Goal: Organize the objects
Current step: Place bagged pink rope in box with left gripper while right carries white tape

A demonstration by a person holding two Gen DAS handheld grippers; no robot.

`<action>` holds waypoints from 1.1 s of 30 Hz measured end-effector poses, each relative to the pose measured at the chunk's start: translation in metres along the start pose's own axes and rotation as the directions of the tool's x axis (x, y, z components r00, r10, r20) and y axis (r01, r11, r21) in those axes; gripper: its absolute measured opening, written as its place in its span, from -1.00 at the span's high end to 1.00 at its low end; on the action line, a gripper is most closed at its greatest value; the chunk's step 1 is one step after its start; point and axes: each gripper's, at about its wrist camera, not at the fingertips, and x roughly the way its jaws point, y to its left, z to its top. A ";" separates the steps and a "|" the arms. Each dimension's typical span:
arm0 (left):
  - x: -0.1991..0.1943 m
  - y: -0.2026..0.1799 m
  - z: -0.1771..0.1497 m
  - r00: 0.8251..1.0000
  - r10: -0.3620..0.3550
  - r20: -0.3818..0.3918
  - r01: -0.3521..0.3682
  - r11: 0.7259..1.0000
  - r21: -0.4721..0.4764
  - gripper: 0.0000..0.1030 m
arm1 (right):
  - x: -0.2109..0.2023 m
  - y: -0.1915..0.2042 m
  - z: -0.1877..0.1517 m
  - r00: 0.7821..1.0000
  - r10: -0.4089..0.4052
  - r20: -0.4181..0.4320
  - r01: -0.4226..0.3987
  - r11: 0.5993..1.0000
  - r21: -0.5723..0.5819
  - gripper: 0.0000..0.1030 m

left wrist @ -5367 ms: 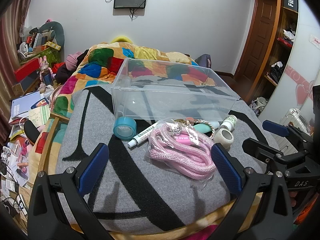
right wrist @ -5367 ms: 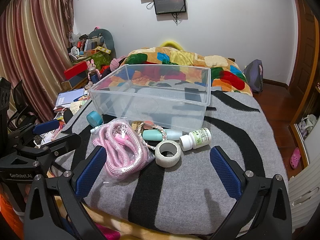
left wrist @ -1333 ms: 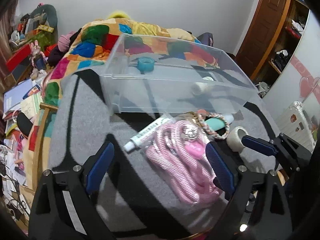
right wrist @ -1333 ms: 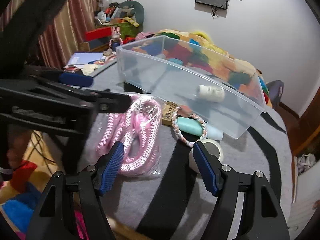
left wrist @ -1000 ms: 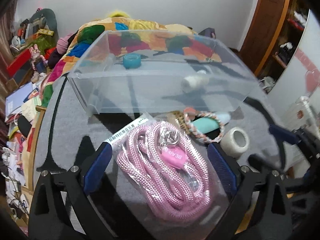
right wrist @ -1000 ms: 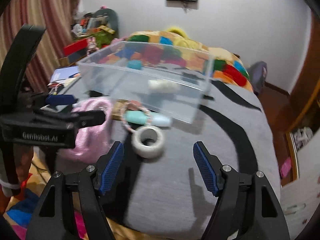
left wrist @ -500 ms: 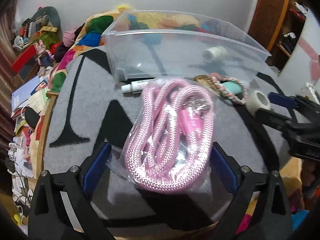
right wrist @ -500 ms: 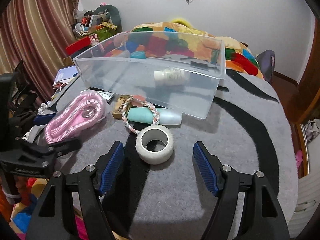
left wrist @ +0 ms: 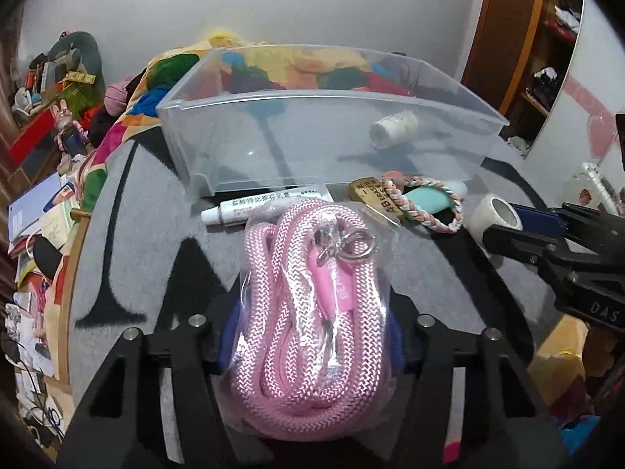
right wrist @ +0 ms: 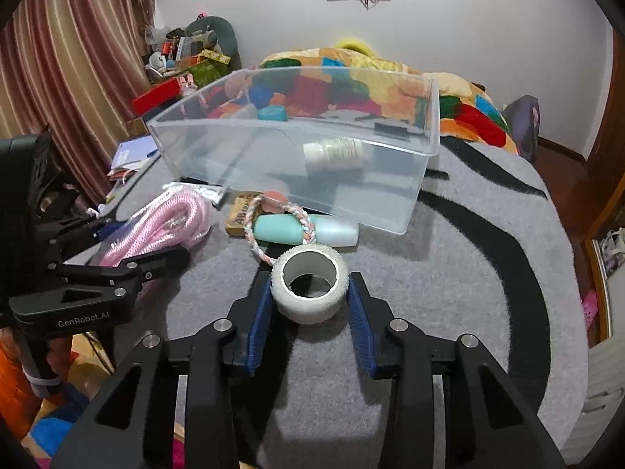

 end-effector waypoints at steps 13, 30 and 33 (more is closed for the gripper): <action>-0.054 0.013 0.022 0.991 -0.037 0.131 0.045 0.998 -0.055 -0.04 | -0.042 -0.002 0.028 0.992 0.001 0.127 -0.005 1.000 0.026 0.32; -0.030 0.016 0.119 0.982 -0.049 0.182 0.058 0.997 -0.042 -0.04 | -0.011 -0.022 0.100 0.985 -0.093 0.145 0.080 0.993 0.091 0.32; -0.008 0.015 0.129 0.989 -0.047 0.138 0.054 0.997 -0.047 -0.04 | 0.005 -0.027 0.102 0.990 -0.102 0.098 0.093 0.991 0.094 0.32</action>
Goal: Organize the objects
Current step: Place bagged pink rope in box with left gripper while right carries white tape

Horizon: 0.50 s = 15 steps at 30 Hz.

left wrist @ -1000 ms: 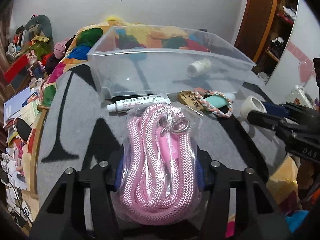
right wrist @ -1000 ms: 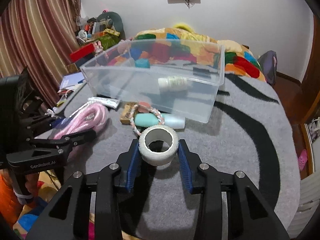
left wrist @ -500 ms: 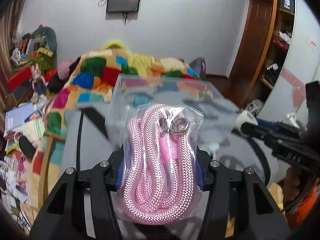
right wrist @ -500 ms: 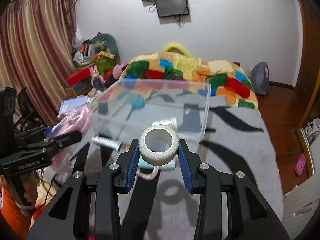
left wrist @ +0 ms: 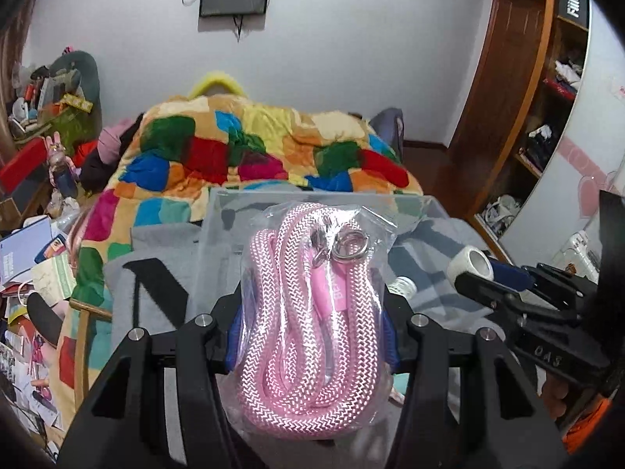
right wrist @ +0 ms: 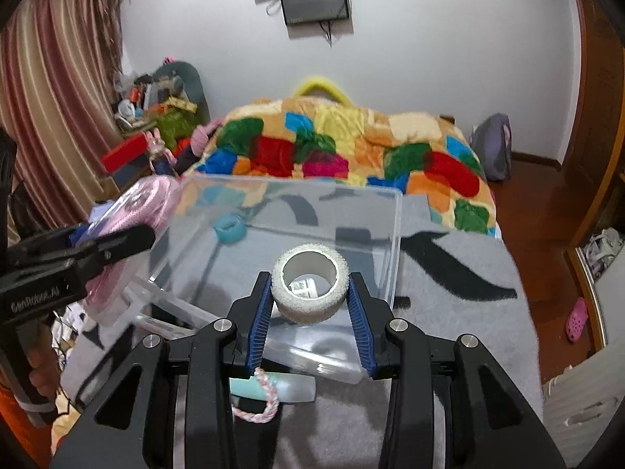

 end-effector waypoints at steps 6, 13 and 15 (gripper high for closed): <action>0.028 -0.004 0.004 0.999 0.003 -0.041 -0.002 1.000 0.007 -0.04 | 0.021 -0.001 -0.005 0.998 -0.023 -0.062 0.021 0.999 -0.033 0.32; 0.039 -0.016 0.011 0.997 0.002 -0.082 0.001 0.999 0.039 -0.08 | 0.024 0.000 -0.006 0.996 -0.031 -0.083 0.027 0.999 -0.047 0.27; 0.034 -0.018 0.011 0.998 -0.001 -0.070 0.005 0.998 0.057 -0.09 | 0.019 0.001 -0.007 0.997 -0.023 -0.079 0.019 0.999 -0.047 0.12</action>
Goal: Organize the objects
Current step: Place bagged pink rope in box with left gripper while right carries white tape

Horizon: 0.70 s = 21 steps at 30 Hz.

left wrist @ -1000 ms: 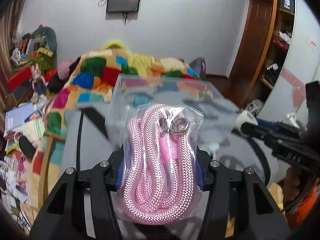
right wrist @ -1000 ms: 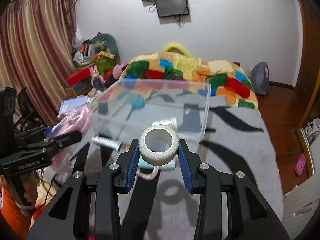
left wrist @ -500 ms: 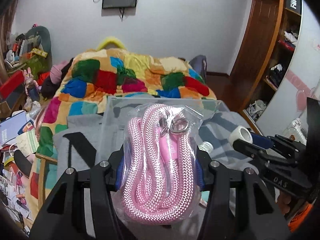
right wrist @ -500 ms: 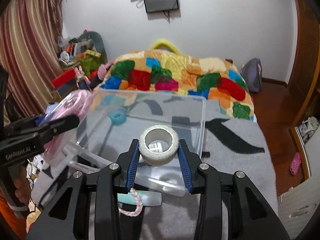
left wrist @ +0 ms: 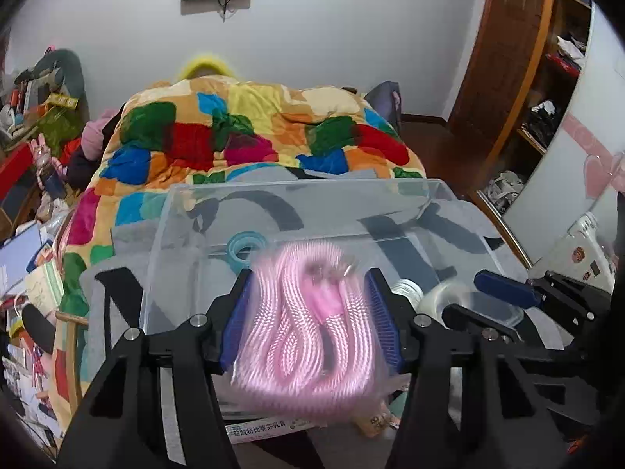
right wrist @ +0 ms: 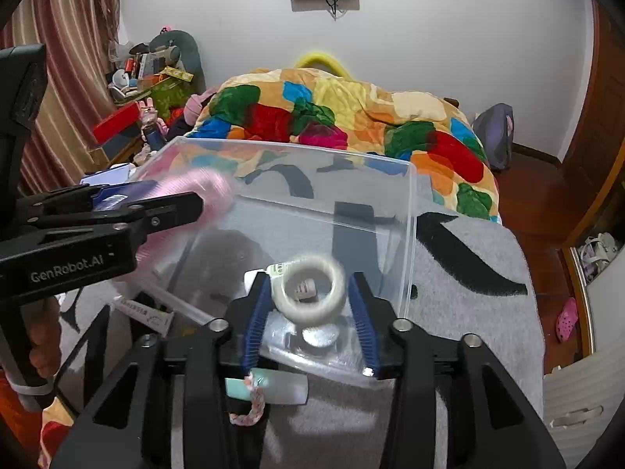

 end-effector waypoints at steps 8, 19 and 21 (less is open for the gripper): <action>-0.032 0.004 -0.003 0.998 0.018 0.055 -0.019 1.000 0.017 -0.13 | -0.033 0.009 -0.005 0.998 0.028 0.062 -0.025 0.999 -0.035 0.03; -0.066 0.037 -0.059 0.998 0.040 0.051 -0.039 0.999 -0.015 -0.38 | -0.052 0.018 -0.044 0.993 0.110 0.043 -0.108 0.993 -0.038 0.02; -0.061 0.041 -0.069 0.999 0.045 0.024 -0.045 0.999 -0.008 -0.38 | -0.044 0.019 -0.055 0.994 0.111 0.016 -0.111 0.993 -0.031 0.02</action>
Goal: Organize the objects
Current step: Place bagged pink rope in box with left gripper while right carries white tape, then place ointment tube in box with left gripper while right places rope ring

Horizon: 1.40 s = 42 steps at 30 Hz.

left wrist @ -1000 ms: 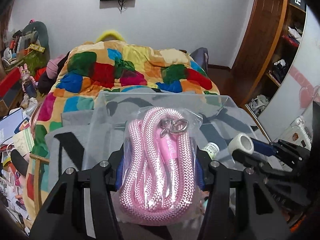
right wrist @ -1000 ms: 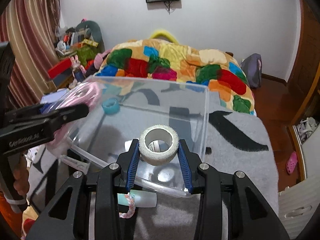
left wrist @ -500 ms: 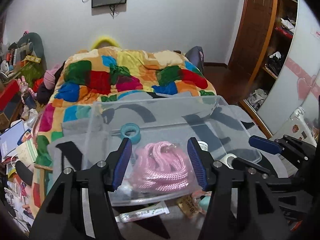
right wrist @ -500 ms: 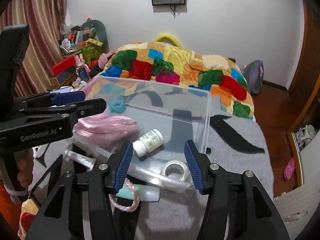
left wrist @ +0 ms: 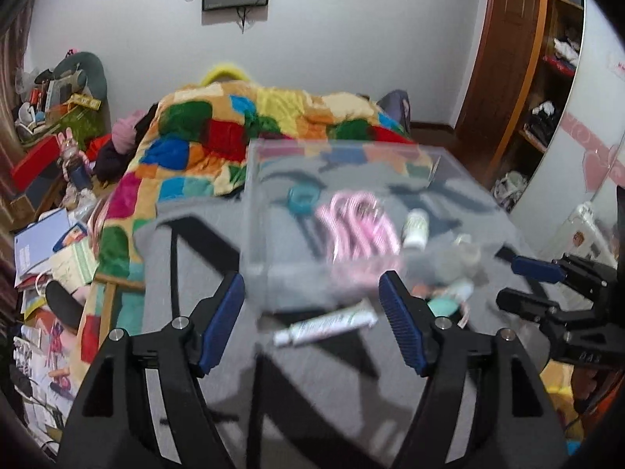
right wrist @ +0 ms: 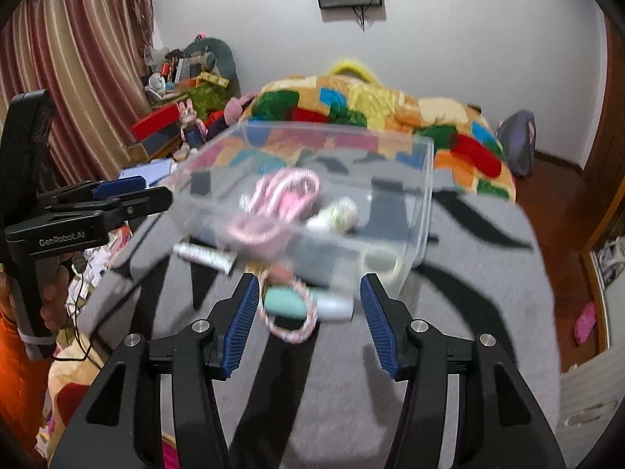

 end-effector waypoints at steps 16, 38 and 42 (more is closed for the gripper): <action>0.055 -0.005 -0.033 0.984 -0.134 -0.121 0.136 0.991 0.005 0.38 | 0.055 -0.007 -0.025 0.992 0.049 -0.116 -0.041 0.997 0.070 0.79; 0.016 -0.029 -0.079 0.984 -0.100 -0.145 0.103 0.995 0.012 0.31 | 0.021 -0.020 -0.047 0.990 0.058 -0.125 -0.048 0.996 0.077 0.61; 0.022 -0.037 -0.077 0.991 -0.062 -0.122 0.068 0.997 0.044 0.28 | 0.045 -0.016 -0.031 0.990 0.072 -0.121 -0.059 0.992 0.108 0.48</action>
